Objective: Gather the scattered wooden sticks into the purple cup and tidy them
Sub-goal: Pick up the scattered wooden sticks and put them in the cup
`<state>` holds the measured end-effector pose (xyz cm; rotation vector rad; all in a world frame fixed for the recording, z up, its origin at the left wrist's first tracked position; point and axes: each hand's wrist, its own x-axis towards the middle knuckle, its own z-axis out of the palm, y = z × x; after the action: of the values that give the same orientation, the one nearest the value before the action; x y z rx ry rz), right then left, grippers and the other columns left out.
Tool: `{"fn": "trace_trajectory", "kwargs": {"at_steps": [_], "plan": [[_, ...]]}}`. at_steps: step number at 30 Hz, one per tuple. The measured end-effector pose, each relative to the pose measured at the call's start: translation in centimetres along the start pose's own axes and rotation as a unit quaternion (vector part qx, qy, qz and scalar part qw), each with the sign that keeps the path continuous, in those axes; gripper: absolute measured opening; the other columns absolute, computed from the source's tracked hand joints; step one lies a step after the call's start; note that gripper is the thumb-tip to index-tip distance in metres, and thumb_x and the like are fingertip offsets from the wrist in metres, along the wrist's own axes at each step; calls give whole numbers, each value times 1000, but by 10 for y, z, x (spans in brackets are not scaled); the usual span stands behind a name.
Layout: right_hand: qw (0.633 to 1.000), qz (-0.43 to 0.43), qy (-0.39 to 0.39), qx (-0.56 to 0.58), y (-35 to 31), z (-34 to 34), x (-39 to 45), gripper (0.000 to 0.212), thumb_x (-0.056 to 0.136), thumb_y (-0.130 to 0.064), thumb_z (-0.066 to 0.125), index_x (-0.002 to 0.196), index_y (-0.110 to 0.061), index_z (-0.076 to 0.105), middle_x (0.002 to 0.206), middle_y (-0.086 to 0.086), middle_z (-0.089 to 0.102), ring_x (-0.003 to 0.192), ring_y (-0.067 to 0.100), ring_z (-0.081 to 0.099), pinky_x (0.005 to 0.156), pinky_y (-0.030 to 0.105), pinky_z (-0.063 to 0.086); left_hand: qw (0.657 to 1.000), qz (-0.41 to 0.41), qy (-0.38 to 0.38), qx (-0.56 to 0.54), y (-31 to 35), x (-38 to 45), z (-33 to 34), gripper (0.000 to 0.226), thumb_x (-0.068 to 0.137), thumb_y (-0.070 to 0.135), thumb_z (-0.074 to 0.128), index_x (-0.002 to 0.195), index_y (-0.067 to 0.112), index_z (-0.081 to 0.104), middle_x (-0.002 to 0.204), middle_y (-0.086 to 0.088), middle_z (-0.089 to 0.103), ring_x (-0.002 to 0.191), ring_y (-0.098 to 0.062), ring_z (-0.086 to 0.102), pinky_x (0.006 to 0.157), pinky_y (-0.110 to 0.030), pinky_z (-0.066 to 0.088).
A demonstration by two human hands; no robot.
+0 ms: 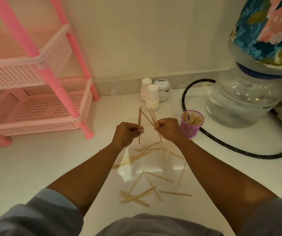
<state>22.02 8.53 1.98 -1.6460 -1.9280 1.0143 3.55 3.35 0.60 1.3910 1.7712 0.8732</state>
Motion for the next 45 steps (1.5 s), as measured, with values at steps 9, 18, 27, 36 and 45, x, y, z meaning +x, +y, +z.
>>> {"fn": "trace_trajectory", "kwargs": {"at_steps": [9,18,27,36,45], "plan": [[996,0,87,8,0,-41,0,11,87,-19,66,87,-9,72,74,-2,61,73,14,56,68,27,44,998,48,2,-47,45,22,37,17,85,21,76,101,15,78,85,1,75,78,-12,72,74,-16,56],[970,3,220,99,5,-90,6,7,85,-16,65,81,-19,70,66,-9,60,62,8,56,56,15,43,993,96,-19,-66,94,53,69,18,88,12,71,105,9,75,95,-9,75,84,-16,72,81,-25,59],[950,-23,293,103,21,-115,14,10,84,-14,67,82,-6,71,70,6,67,60,11,55,53,7,40,990,139,-24,-24,129,69,104,15,86,10,71,100,13,77,91,-2,76,81,-14,71,83,-36,59],[952,-6,287,109,42,-112,8,6,85,-11,67,87,-11,73,76,0,69,66,8,62,57,0,41,989,139,-40,44,129,71,132,16,84,12,72,99,15,76,90,-1,76,78,-13,69,72,-25,53],[980,61,176,70,69,-103,8,14,83,-12,70,96,-7,73,91,8,73,84,21,68,79,25,53,984,131,-85,88,114,72,145,29,82,8,68,109,16,74,96,-2,76,86,-14,71,74,-26,57]]}}
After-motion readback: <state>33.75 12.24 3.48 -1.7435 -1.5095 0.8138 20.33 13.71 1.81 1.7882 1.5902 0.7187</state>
